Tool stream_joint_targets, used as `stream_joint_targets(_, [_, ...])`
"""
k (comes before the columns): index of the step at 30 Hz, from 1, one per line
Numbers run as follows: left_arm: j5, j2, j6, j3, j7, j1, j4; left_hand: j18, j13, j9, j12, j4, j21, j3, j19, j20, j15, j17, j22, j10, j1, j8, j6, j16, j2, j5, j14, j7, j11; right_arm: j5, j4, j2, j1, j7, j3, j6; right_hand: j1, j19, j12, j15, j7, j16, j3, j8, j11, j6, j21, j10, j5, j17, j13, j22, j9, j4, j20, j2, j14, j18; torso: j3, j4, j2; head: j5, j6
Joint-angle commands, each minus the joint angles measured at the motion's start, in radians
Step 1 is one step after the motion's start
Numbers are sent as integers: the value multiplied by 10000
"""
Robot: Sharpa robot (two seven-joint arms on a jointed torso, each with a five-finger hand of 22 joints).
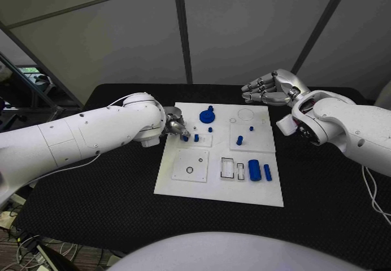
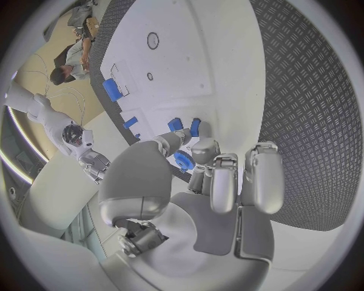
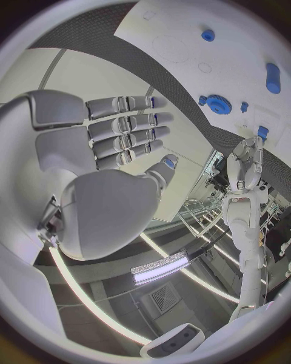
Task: Assemble the parts on the task board
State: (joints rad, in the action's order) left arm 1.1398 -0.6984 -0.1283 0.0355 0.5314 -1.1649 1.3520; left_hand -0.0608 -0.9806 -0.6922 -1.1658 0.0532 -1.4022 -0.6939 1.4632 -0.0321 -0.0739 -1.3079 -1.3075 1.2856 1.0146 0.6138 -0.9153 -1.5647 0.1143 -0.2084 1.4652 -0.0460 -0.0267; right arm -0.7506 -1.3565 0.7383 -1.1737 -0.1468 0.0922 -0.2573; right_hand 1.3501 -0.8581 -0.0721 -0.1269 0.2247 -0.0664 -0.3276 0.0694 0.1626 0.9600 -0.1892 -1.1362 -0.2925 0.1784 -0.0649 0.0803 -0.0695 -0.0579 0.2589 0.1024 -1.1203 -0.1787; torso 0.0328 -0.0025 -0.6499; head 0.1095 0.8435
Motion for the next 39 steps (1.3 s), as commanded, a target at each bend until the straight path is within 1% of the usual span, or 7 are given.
stream_joint_targets(1, [-173, 21, -51, -27, 12, 37, -23, 104, -34, 24, -80, 46, -41, 139, 49, 33, -87, -2629, -612, 40, -135, 39, -41, -61, -20, 64, 1056, 49, -10, -10, -14, 2, -17, -51, 5, 29, -87, -54, -34, 14, 14, -21, 64, 1, -10, -1, 34, 87, -27, -15, 6, -16, -11, -1, -17, -3, 58, -58, 0, 5, -7, -5, 11])
stream_joint_targets(9, [-185, 21, -37, -27, 8, 36, -56, 109, -61, 102, -117, 294, -44, 626, 66, 50, -100, -2629, -636, 41, -397, 66, -105, -61, -14, 73, 1056, 63, -21, -10, -14, 5, -17, -47, 5, 21, -93, -57, -34, 12, 15, -20, 71, 0, -8, -4, 40, 90, -28, -18, 6, -20, -11, -4, -16, 0, 60, -58, -1, 11, -9, -18, 18])
stream_joint_targets(23, [-187, 3, 17, -26, 7, 34, -119, 115, -125, 186, -184, 610, -41, 1424, 83, 62, -113, -2629, -664, 68, -590, 153, -206, -61, -71, 81, 1056, 88, -36, -10, -11, 2, -17, -47, 5, 15, -111, -64, -34, 8, 19, -20, 92, -1, -4, -8, 57, 95, -32, -28, 6, -30, -10, -15, -15, 5, 65, -58, -5, 10, -4, -8, 11])
stream_joint_targets(26, [-187, -3, 92, -25, -1, 34, -121, 113, -92, 218, -166, 753, -28, 1762, 82, 62, -112, -2629, -660, 47, -672, 175, -213, -61, -56, 79, 1056, 87, -35, -10, -8, 5, -17, -48, 5, 13, -111, -64, -34, 8, 19, -20, 92, -1, -4, -8, 57, 95, -32, -28, 6, -30, -10, -15, -15, 5, 65, -58, -7, 9, -2, -5, 12])
stream_joint_targets(29, [-194, -14, 232, -23, -11, 34, -110, 103, 43, 264, -75, 926, 24, 2180, 59, 50, -102, -2629, -616, -30, -771, 186, -203, -61, 51, 60, 1056, 74, -23, -10, -8, 7, -17, -52, 5, 12, -127, -69, -36, 5, 21, -19, 109, -2, -1, -11, 69, 97, -33, -34, 5, -36, -10, -26, -13, 7, 68, -57, -3, 10, -2, -5, 7])
stream_joint_targets(33, [-259, -41, 584, -15, -30, 35, -89, 102, 142, 312, -17, 1237, 43, 2759, 57, 34, -82, -2629, -613, -78, -1000, 210, -214, -61, 178, 69, 1056, 55, -3, -10, 2, 5, -17, -56, 5, 14, -127, -69, -36, 5, 21, -19, 109, -2, -1, -11, 69, 97, -33, -34, 5, -36, -10, -26, -13, 7, 68, -57, -10, 12, -5, -21, 7])
stream_joint_targets(39, [-345, -81, 1203, 5, -78, 35, -43, 79, 287, 395, 70, 1684, 145, 3739, 15, 33, -94, -2629, -529, -167, -988, 233, -165, -61, 149, 70, 1056, 48, -15, -10, 16, -3, -16, -63, 5, 6, -136, -71, -36, 3, 22, -18, 118, -3, 0, -14, 76, 100, -35, -39, 5, -41, -10, -31, -12, 8, 72, -57, -10, 11, 0, -27, 6])
